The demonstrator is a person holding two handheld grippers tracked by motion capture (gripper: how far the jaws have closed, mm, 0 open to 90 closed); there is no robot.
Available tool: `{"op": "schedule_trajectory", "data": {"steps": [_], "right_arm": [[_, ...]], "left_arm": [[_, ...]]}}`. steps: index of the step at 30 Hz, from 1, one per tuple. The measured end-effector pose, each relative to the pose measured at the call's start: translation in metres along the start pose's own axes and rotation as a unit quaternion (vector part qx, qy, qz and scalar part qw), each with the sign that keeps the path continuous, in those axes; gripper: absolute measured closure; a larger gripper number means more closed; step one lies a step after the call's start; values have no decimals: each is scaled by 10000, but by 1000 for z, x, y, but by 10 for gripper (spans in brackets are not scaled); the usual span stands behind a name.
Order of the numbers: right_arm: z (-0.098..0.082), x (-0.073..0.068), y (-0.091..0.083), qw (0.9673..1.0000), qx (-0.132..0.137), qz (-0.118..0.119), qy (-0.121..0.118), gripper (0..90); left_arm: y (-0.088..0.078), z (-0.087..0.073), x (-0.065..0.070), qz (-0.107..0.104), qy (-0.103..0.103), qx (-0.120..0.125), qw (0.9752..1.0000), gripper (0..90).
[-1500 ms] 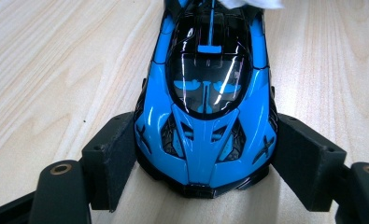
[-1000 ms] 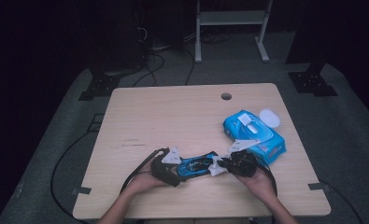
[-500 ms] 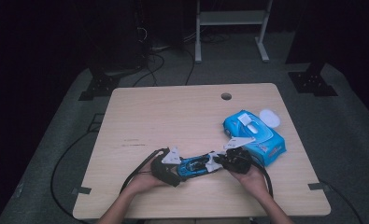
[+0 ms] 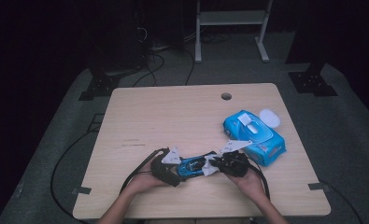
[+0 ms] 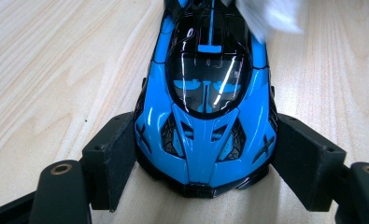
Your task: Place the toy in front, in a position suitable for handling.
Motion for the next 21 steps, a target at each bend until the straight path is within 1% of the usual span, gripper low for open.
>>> {"op": "schedule_trajectory", "data": {"steps": [1, 3, 4, 6, 8, 9, 10, 12, 13, 14, 15, 16, 17, 18, 20, 21], "right_arm": [[-1, 4, 0, 10000, -24, -88, 14, 837], [-3, 8, 1, 9998, 32, 44, 184, 838], [-4, 6, 2, 9998, 36, 64, 169, 838], [-3, 1, 2, 9992, 79, 362, 142, 837], [-3, 1, 2, 9997, 41, 223, 61, 836], [-3, 3, 2, 9999, 16, 129, 34, 837], [-4, 5, 2, 9999, 5, 97, 39, 837], [-4, 7, 2, 9999, 20, 132, 62, 838], [-4, 5, 3, 9999, 14, 100, 13, 837], [-4, 2, 4, 9999, 15, 138, -4, 837], [-3, -1, 5, 9996, 51, 259, -30, 837], [-2, -4, 6, 9996, 34, 276, -71, 836], [-1, -6, 7, 9996, 18, 215, -155, 837], [-1, -5, 6, 9997, 8, 182, -188, 836], [-2, 2, 3, 10000, 12, -6, -81, 838], [-4, 5, 3, 10000, 49, 33, 50, 838]], "left_arm": [[0, 0, 0, 4, 2, 8, 10000, 257], [0, 0, 0, 13, 9, 12, 10000, 257], [1, 0, 0, 9, 3, 15, 10000, 257], [1, 0, 0, 11, 9, 19, 10000, 257], [0, 0, 0, 14, 25, 11, 10000, 257], [0, 0, 0, 8, 33, 6, 10000, 257], [0, 0, -1, 5, 23, 15, 10000, 257], [0, -1, -1, 5, 32, 14, 10000, 257], [0, -1, -1, 6, 36, 13, 10000, 257], [0, -1, -1, 6, 35, 14, 10000, 257], [0, -1, -1, 6, 31, 14, 10000, 257], [0, -1, -1, 7, 31, 14, 10000, 257], [0, -1, -1, 9, 31, 17, 10000, 257], [0, -1, -1, 16, 39, 11, 10000, 257], [0, 0, 0, 30, 43, 16, 10000, 257], [1, 0, 0, 35, 47, 15, 10000, 257]]}}
Point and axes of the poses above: each handheld gripper's, and its own axes: y roughly forward along the jaws, z roughly out of its top, x roughly to its right, the point moved 3 cm from there along y, roughly forward along the jaws, and after that the axes turned 10 degrees about -x, right-handed, at the moved point
